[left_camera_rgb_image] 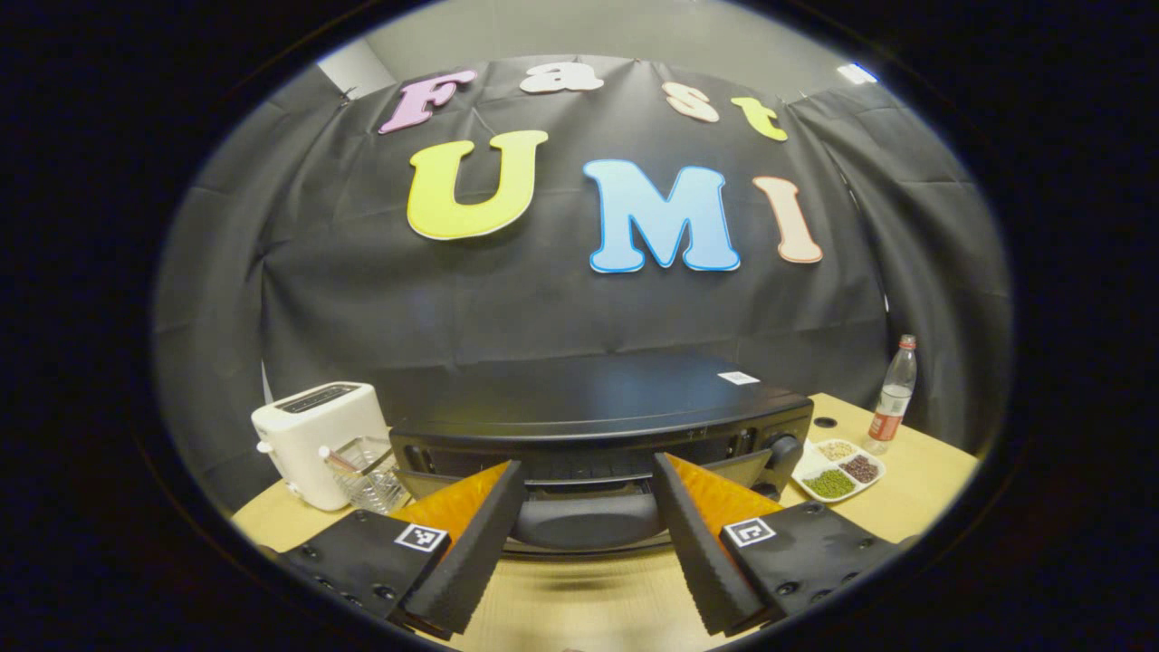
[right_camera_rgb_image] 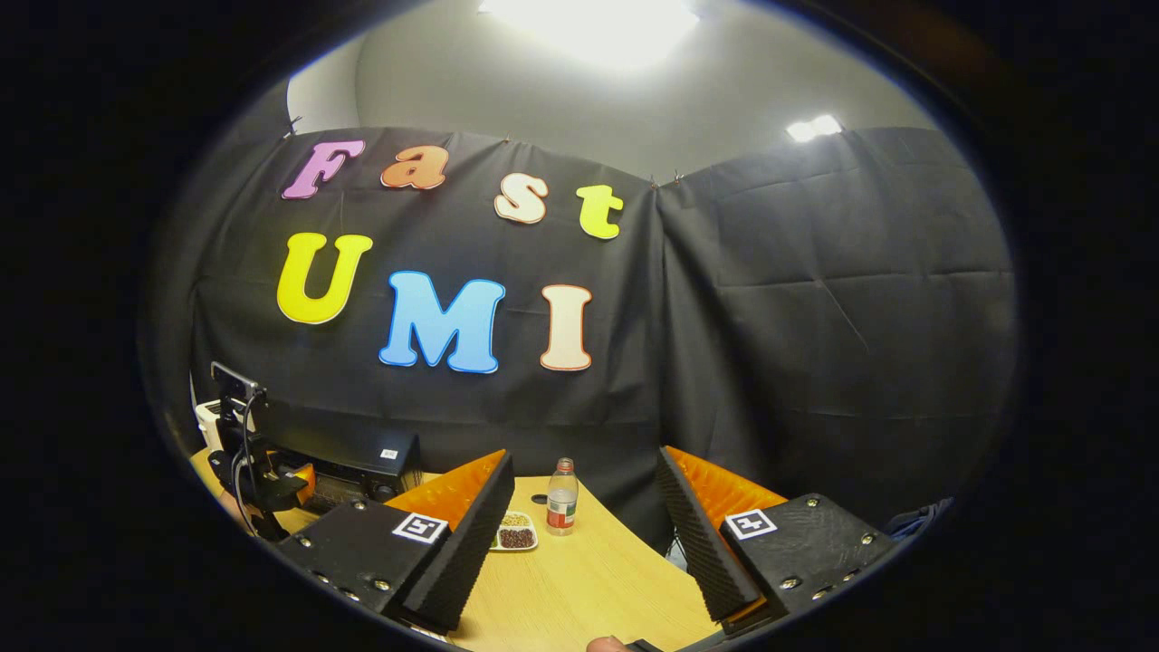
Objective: Open the electric oven with the left hand, put the food in, and close the electric oven.
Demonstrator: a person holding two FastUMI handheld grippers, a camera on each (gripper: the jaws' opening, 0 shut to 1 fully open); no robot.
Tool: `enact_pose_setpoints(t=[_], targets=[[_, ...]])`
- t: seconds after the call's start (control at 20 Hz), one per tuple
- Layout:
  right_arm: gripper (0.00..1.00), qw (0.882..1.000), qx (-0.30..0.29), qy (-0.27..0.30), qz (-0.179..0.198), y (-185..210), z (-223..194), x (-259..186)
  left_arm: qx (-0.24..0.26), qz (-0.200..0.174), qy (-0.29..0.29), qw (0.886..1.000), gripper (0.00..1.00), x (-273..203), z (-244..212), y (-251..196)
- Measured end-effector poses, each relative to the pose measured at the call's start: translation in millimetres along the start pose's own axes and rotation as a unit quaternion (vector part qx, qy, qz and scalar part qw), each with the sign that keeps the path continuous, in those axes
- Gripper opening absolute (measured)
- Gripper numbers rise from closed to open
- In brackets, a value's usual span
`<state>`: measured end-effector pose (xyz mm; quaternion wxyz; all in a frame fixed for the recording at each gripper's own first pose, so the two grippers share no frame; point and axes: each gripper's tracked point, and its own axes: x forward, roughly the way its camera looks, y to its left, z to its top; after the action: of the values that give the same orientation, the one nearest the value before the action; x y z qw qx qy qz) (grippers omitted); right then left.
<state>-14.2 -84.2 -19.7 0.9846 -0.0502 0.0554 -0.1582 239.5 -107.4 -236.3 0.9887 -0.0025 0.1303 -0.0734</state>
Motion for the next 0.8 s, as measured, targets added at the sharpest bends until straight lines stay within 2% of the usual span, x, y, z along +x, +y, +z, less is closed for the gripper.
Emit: enact_pose_setpoints(t=[0.35, 0.4, 0.55, 0.6, 0.75, 0.8], targets=[[0.96, 1.0, -0.005, 0.0, 0.022, 0, -3, 0, 0.007, 0.007, 0.014, 1.0, 0.99, -25, -18, -4], [0.96, 1.0, -0.005, 0.002, 0.025, 1, -4, 0, 0.008, 0.009, 0.017, 1.0, 0.91, -28, -21, -4], [0.95, 0.999, -0.003, 0.005, 0.031, 0, -7, 0, 0.01, 0.013, 0.023, 1.0, 0.99, -36, -29, -5], [0.95, 0.999, -0.003, 0.006, 0.034, 0, -7, -1, 0.01, 0.013, 0.025, 1.0, 0.91, -38, -32, -7], [0.96, 0.999, -0.007, 0.008, 0.04, 0, -9, 0, 0.012, 0.017, 0.033, 0.999, 0.99, -45, -41, -7], [0.96, 0.999, -0.008, 0.009, 0.042, 1, -9, 0, 0.013, 0.018, 0.036, 0.999, 0.91, -48, -45, -8]])
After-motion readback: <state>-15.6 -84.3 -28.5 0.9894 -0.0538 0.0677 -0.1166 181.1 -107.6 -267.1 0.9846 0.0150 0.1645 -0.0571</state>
